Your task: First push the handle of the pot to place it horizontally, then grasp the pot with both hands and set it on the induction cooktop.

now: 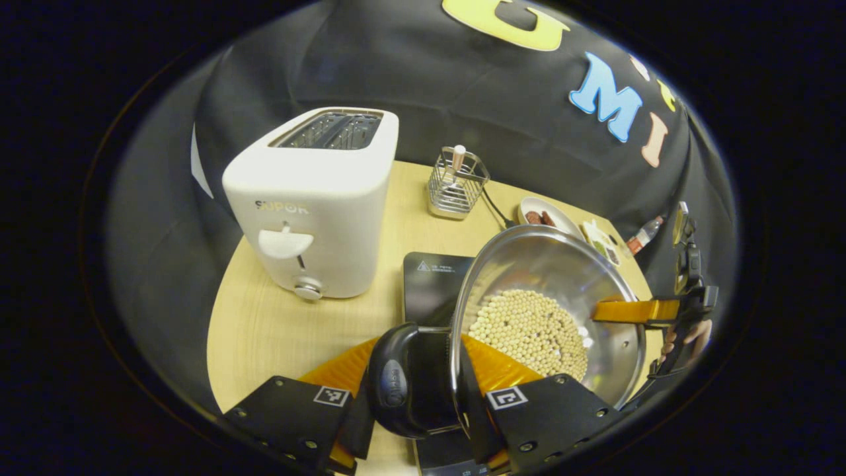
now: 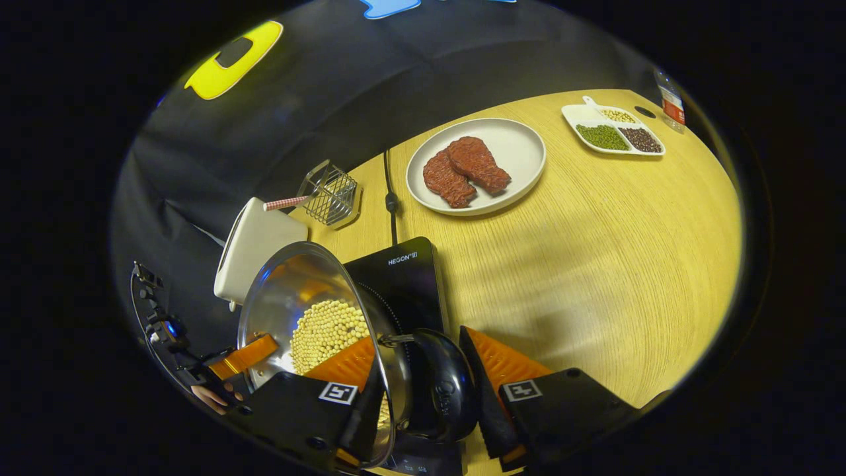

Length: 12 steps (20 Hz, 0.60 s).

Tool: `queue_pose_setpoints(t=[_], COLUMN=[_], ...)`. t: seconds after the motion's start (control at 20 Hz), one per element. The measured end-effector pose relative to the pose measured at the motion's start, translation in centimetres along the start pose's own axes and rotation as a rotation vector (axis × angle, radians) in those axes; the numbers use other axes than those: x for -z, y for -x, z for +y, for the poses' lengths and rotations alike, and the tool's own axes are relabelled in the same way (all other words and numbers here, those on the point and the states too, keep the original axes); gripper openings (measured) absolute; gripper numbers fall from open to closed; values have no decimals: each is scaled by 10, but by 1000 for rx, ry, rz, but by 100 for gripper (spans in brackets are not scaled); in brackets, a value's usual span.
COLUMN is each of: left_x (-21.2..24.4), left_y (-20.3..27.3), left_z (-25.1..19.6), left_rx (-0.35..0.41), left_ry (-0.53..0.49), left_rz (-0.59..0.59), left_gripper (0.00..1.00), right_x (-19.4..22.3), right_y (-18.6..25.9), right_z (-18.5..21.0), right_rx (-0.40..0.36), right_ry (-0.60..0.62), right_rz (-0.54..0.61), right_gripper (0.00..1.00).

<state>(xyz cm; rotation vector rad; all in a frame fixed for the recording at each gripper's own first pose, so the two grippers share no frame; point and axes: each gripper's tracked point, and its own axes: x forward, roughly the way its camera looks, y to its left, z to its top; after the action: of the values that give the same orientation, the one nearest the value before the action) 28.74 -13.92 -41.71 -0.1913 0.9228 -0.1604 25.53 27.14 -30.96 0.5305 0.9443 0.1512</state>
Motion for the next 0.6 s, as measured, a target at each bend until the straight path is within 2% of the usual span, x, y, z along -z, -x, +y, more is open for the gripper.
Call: queue_pose_setpoints(t=[0.05,0.1,0.2,0.25,0.3,0.5,0.55,0.6], left_x=[-1,0,-1,-2,-5,-30,-36,-39], left_y=[0,0,9,16,22,69,80,90], left_z=[2,4,6,5,6,-3,-9,-19], left_rx=[-21,-45,-78,-93,-108,-180,-189,-192], left_ry=[-9,-15,-10,-9,-11,-43,-47,-49], left_rz=[-4,-12,-18,-29,-44,-158,-190,-224], left_gripper=[61,61,76,86,86,86,82,86], right_x=[-2,-5,-10,-8,-9,-13,-15,-20], right_y=[3,6,19,24,33,73,87,101], right_z=[-1,-4,-9,-7,-9,-23,-34,-45], right_rx=[4,8,18,9,6,10,37,60], right_ry=[7,16,43,58,75,169,195,217], right_rz=[-6,-12,-27,-25,-30,-98,-118,-147], right_gripper=[72,69,97,92,98,99,100,100])
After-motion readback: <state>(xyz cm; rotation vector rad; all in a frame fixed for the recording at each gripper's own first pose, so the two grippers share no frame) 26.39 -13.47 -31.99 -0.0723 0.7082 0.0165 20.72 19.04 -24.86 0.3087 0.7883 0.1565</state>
